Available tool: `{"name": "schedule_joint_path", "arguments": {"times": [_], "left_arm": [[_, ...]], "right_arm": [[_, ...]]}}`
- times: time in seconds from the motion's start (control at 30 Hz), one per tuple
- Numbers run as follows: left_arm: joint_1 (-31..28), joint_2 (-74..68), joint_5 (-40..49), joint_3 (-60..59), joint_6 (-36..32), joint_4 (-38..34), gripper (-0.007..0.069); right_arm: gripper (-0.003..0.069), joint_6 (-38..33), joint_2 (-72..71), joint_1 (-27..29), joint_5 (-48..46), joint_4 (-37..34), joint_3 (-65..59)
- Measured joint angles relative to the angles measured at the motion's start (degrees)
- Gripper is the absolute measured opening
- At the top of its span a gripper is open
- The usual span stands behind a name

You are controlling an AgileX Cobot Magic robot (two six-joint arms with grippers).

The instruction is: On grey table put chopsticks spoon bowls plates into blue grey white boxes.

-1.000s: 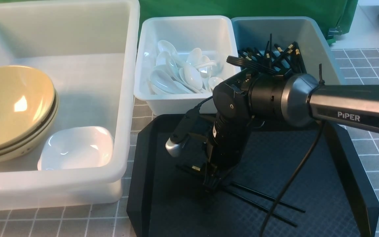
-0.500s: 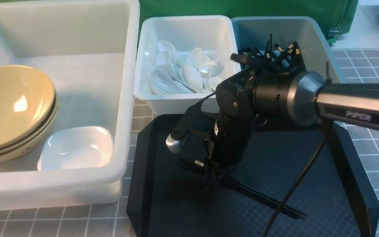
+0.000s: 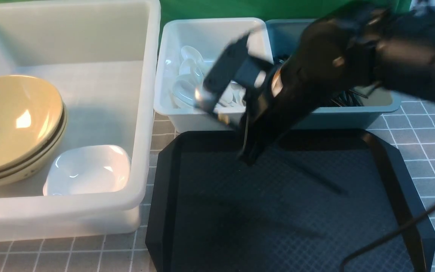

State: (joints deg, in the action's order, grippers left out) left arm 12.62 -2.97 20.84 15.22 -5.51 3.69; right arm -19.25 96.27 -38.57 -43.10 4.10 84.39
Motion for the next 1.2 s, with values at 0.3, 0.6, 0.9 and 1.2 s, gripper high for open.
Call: {"name": "schedule_joint_path", "arguments": {"times": [0.3, 0.6, 0.9, 1.2], "left_arm": [[0.0, 0.0, 0.0, 0.0, 0.0, 0.0, -0.0008], [0.0, 0.0, -0.7, 0.0, 0.0, 0.5, -0.0008], [0.0, 0.0, -0.8, 0.0, 0.0, 0.6, -0.0008], [0.0, 0.0, -0.8, 0.0, 0.0, 0.6, -0.0008]], "right_arm": [[0.0132, 7.5, 0.3, 15.0, 42.3, 4.4, 0.3], [0.0339, 17.9, 5.6, 20.5, 37.7, 4.5, 1.1], [0.0143, 14.7, -15.0, 20.6, 19.0, 4.5, 1.3], [0.0033, 13.8, -50.4, 20.6, 37.3, 4.5, -29.7]]}}
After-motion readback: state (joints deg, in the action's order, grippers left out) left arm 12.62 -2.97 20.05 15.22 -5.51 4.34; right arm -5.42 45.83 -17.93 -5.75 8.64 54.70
